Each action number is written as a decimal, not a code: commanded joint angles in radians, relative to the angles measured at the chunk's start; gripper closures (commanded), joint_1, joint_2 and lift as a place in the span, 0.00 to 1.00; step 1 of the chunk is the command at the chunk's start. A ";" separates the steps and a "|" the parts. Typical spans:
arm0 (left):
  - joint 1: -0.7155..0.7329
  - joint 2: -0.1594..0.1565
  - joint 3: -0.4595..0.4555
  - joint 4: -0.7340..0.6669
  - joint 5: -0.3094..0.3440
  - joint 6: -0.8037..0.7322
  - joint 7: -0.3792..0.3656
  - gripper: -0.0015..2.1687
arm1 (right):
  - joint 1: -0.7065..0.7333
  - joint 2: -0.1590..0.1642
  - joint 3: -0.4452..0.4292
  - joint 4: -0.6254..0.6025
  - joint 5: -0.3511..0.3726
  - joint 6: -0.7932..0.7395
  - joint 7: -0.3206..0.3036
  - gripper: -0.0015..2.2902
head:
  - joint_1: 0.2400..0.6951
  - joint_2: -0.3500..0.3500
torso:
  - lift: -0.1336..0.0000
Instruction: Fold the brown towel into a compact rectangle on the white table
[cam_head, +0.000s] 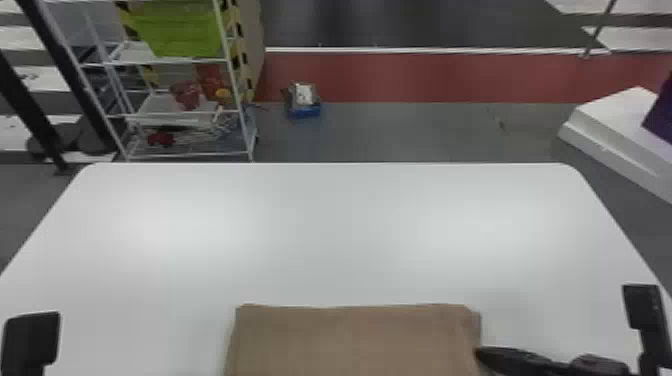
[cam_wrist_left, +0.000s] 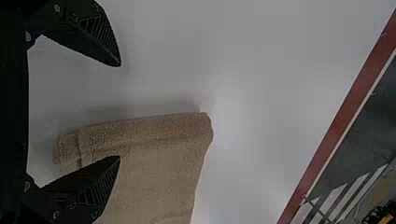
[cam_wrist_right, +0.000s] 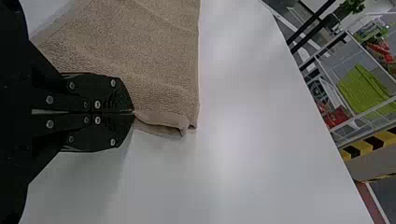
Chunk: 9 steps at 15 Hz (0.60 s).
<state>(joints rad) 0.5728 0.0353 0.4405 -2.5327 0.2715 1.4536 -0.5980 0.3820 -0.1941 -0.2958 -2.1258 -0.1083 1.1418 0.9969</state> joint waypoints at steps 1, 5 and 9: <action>0.002 0.000 0.006 0.000 0.002 0.000 -0.002 0.09 | 0.003 0.002 -0.022 -0.025 -0.004 0.011 0.000 0.67 | 1.00 0.56 | 0.07; 0.006 0.000 0.003 -0.003 0.017 0.006 -0.008 0.09 | 0.034 0.002 -0.118 -0.083 -0.102 0.026 0.017 0.04 | 1.00 0.53 | 0.07; 0.015 0.000 -0.052 -0.009 0.014 0.012 -0.005 0.10 | 0.041 0.004 -0.217 -0.117 -0.186 0.063 0.034 0.04 | 1.00 0.47 | 0.07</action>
<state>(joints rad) 0.5813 0.0353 0.4123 -2.5388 0.2887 1.4651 -0.6040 0.4226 -0.1904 -0.4796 -2.2379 -0.2719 1.1986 1.0305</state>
